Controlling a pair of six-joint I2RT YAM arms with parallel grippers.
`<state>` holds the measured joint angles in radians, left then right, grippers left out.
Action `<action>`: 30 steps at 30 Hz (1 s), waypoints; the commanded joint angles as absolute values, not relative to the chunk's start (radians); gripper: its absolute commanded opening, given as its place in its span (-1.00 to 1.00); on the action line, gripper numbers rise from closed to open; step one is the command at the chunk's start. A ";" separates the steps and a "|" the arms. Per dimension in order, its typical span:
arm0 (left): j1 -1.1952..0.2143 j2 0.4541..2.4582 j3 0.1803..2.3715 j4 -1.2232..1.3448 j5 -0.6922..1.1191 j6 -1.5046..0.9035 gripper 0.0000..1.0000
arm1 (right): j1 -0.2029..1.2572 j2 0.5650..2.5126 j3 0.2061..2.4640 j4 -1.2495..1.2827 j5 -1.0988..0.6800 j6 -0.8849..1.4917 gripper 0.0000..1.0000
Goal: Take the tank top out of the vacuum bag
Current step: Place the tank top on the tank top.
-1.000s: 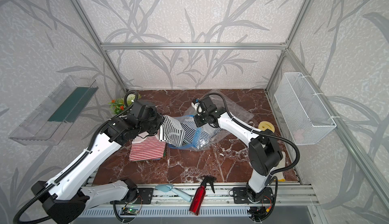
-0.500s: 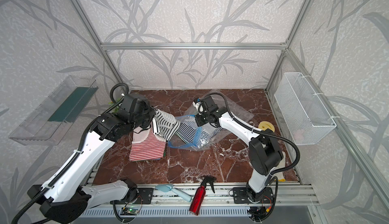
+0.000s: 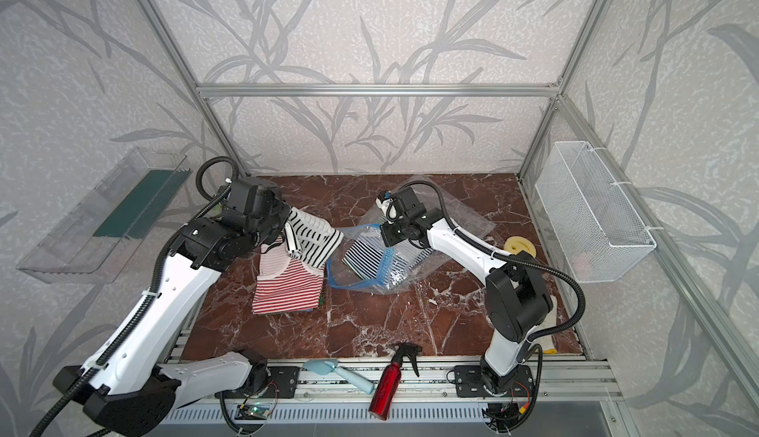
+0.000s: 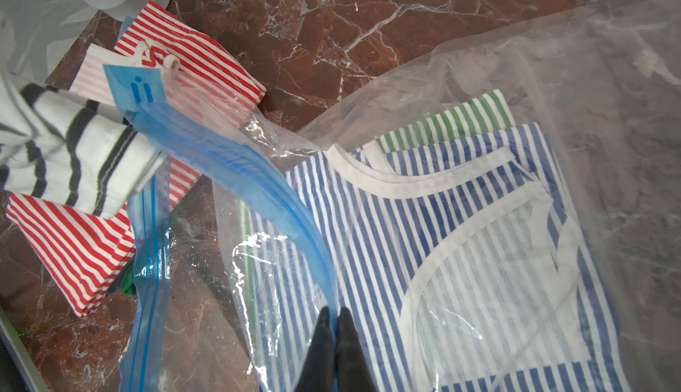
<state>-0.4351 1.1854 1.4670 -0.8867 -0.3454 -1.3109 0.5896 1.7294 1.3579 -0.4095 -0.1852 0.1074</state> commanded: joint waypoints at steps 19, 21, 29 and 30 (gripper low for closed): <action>-0.371 1.326 1.487 -0.746 -0.464 -1.270 -1.00 | 0.581 1.668 1.340 -0.444 -0.163 0.100 -1.00; -0.369 1.356 1.511 -0.747 -0.479 -1.267 -1.00 | 0.581 1.668 1.341 -0.445 -0.163 0.100 -1.00; -0.328 1.483 1.612 -0.733 -0.486 -1.231 -1.00 | 0.573 1.655 1.338 -0.451 -0.167 0.097 -1.00; -0.322 1.499 1.623 -0.733 -0.488 -1.225 -1.00 | 0.572 1.654 1.337 -0.449 -0.167 0.097 -1.00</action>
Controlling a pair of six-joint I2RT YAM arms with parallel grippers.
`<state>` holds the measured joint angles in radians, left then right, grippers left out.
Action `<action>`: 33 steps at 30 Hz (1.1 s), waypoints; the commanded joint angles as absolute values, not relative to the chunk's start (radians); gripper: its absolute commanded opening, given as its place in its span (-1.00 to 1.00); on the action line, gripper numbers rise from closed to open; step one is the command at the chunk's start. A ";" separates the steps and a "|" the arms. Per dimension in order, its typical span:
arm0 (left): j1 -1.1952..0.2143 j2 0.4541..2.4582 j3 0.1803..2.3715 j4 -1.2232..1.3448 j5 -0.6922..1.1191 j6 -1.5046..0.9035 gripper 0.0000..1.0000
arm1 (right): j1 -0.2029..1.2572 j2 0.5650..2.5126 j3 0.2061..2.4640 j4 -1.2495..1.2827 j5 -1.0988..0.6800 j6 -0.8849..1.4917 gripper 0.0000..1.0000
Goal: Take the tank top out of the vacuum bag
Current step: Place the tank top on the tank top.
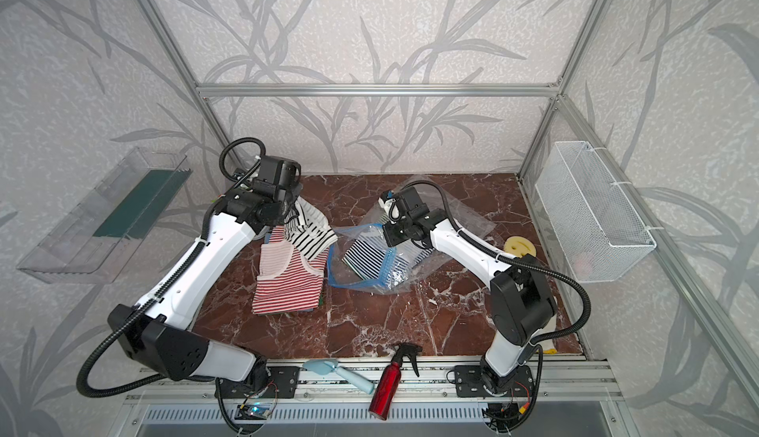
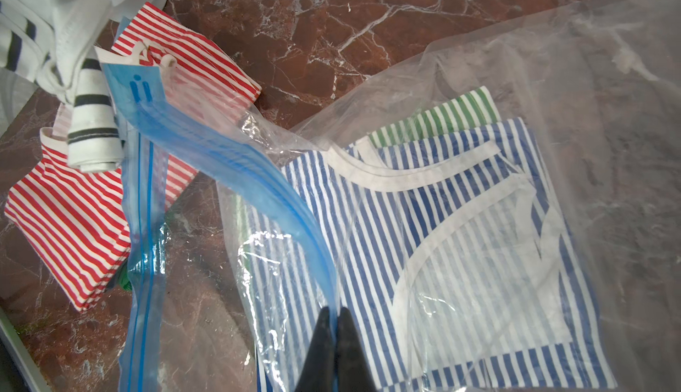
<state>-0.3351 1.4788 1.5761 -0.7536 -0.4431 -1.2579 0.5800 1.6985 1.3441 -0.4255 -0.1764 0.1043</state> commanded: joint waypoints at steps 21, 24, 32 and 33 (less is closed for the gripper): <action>-0.288 1.452 1.468 -0.850 -0.469 -1.528 -1.00 | 0.568 1.663 1.344 -0.448 -0.191 0.105 -1.00; -0.289 1.374 1.287 -0.824 -0.446 -1.546 -1.00 | 0.569 1.666 1.347 -0.451 -0.195 0.104 -1.00; -0.307 1.243 1.026 -0.795 -0.376 -1.544 -1.00 | 0.570 1.684 1.375 -0.455 -0.220 0.111 -1.00; -0.311 1.236 1.008 -0.793 -0.371 -1.548 -1.00 | 0.571 1.686 1.374 -0.453 -0.219 0.112 -1.00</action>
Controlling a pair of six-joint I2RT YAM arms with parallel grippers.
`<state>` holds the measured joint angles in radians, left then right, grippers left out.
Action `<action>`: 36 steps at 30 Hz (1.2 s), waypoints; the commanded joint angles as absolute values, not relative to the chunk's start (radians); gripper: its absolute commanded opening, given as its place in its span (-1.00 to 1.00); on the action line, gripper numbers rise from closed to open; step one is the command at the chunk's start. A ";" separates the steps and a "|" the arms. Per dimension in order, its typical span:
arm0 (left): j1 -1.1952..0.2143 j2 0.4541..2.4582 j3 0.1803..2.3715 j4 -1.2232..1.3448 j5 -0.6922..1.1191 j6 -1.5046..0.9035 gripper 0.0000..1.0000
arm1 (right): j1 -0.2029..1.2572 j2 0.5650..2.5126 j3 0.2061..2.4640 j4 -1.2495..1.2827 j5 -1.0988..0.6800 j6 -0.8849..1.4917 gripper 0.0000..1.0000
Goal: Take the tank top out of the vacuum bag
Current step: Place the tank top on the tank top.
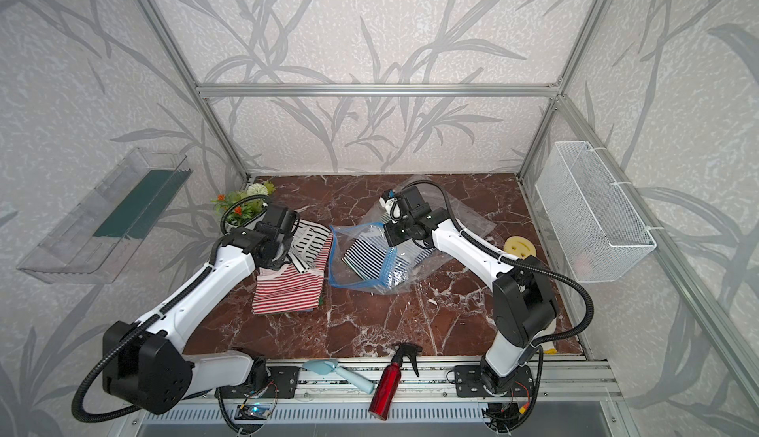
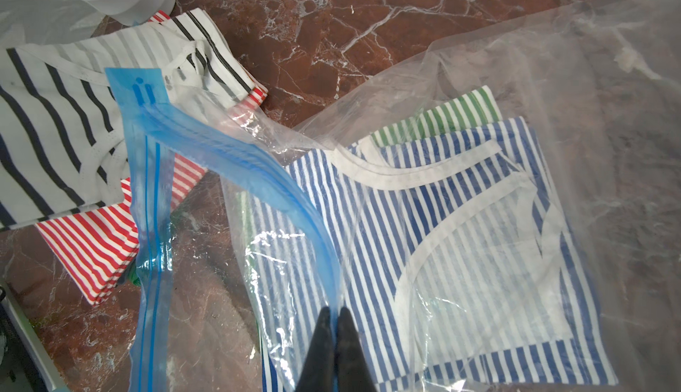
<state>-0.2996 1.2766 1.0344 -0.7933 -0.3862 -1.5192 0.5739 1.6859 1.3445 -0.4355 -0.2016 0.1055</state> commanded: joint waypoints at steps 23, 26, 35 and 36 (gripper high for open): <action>-0.423 1.225 0.800 -0.773 -0.344 -1.616 -1.00 | 0.585 1.701 1.376 -0.454 -0.216 0.117 -1.00; -0.423 1.246 0.813 -0.780 -0.332 -1.591 -0.91 | 0.585 1.701 1.377 -0.455 -0.216 0.117 -1.00; -0.422 1.245 0.867 -0.855 -0.153 -1.322 -0.29 | 0.585 1.701 1.379 -0.455 -0.213 0.116 -1.00; -0.423 1.232 0.863 -0.862 -0.124 -1.295 -0.27 | 0.585 1.701 1.381 -0.454 -0.216 0.115 -1.00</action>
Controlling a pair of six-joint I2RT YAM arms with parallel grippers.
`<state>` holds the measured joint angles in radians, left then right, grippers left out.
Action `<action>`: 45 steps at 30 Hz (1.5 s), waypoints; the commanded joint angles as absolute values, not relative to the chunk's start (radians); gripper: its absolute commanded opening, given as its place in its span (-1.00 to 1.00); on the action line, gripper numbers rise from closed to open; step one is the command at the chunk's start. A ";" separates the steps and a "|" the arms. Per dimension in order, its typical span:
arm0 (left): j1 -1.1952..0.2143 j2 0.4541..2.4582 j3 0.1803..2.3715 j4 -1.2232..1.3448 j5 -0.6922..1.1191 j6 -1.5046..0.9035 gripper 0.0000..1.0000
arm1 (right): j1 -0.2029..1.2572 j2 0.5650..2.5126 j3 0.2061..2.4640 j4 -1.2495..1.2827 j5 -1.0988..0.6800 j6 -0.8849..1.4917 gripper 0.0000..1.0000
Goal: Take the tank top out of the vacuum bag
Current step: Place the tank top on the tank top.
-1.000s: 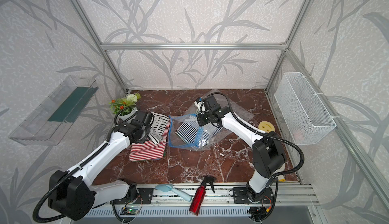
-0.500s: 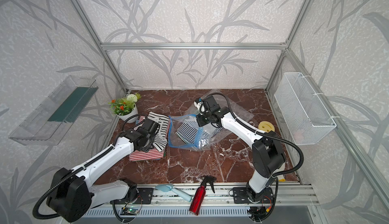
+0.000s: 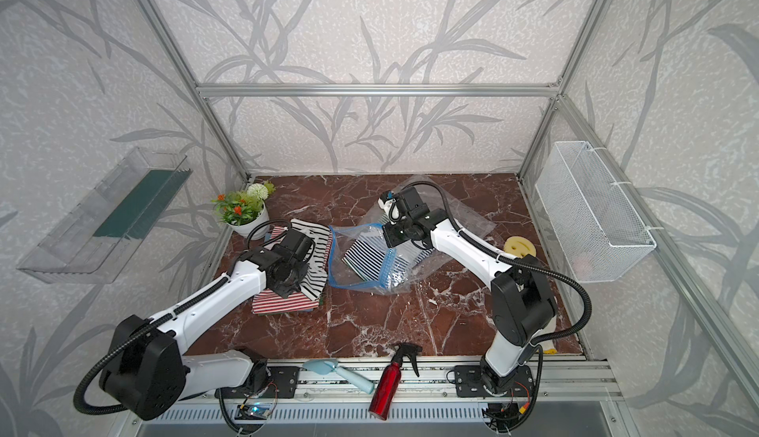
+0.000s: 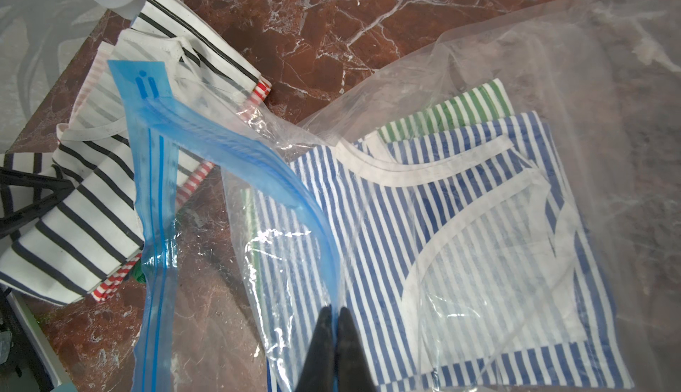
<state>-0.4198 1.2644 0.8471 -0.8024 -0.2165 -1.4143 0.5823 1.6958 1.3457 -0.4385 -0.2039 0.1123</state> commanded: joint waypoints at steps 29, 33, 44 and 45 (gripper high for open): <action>-0.085 1.032 0.743 -1.002 -0.223 -0.967 -0.14 | 0.600 1.740 1.390 -0.464 -0.220 0.118 -1.00; -0.074 1.018 0.689 -0.952 -0.163 -0.949 -0.14 | 0.599 1.750 1.400 -0.469 -0.227 0.117 -1.00; -0.073 1.108 0.699 -0.868 0.024 -0.835 -0.04 | 0.608 1.759 1.416 -0.477 -0.227 0.114 -1.00; -0.072 1.118 0.697 -0.861 0.036 -0.830 -0.04 | 0.609 1.759 1.416 -0.478 -0.227 0.115 -1.00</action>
